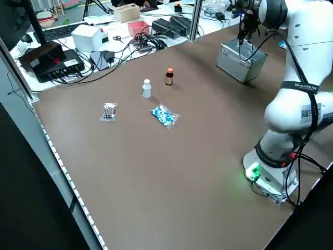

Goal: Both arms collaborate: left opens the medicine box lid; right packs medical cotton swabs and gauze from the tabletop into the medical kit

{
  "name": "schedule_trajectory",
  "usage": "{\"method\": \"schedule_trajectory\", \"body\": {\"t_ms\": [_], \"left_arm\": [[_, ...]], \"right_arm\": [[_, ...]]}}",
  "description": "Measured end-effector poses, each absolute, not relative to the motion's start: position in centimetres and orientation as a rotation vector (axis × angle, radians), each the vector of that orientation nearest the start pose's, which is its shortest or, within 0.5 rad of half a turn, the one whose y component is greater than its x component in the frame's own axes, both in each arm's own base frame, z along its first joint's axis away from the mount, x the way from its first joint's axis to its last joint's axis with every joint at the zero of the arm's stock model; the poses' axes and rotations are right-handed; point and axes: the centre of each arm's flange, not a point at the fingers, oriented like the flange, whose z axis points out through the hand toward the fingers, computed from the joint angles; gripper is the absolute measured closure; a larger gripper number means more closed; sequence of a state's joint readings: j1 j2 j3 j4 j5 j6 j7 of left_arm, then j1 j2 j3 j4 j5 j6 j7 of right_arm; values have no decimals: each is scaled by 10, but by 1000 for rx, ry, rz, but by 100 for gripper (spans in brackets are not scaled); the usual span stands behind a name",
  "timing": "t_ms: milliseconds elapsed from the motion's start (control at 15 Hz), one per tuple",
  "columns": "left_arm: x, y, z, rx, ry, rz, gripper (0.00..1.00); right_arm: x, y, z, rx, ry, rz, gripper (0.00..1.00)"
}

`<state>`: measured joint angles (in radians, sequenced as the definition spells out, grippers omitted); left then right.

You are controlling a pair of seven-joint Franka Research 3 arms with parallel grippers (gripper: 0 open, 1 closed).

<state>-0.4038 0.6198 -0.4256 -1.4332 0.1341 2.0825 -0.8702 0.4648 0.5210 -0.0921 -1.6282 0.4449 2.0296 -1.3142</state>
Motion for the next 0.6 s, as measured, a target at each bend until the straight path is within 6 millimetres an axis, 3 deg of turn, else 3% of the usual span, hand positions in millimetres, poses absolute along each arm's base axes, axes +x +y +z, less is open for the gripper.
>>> {"method": "schedule_trajectory", "body": {"t_ms": [67, 133, 267, 333, 400, 467, 600], "left_arm": [[531, -487, 361, -3277, -87, 49, 13], [530, -488, 361, -3274, -79, 44, 13], [528, -490, 360, -3268, -66, 38, 24], [527, -491, 360, -3264, -58, 35, 24], [525, -492, 360, -3258, -52, 39, 27], [524, -492, 359, -3250, -48, 49, 41], [524, -492, 359, -3246, -48, 51, 44]], "right_arm": [[613, 285, 302, -1998, -1900, -90, 0], [613, 297, 292, -1939, -1935, -115, 0], [615, 320, 282, -1848, -2009, -205, 0], [616, 329, 280, -1809, -2041, -243, 0], [615, 336, 279, -1776, -2054, -269, 0], [613, 341, 274, -1721, -2047, -311, 0], [612, 344, 270, -1684, -2030, -348, 0]]}}
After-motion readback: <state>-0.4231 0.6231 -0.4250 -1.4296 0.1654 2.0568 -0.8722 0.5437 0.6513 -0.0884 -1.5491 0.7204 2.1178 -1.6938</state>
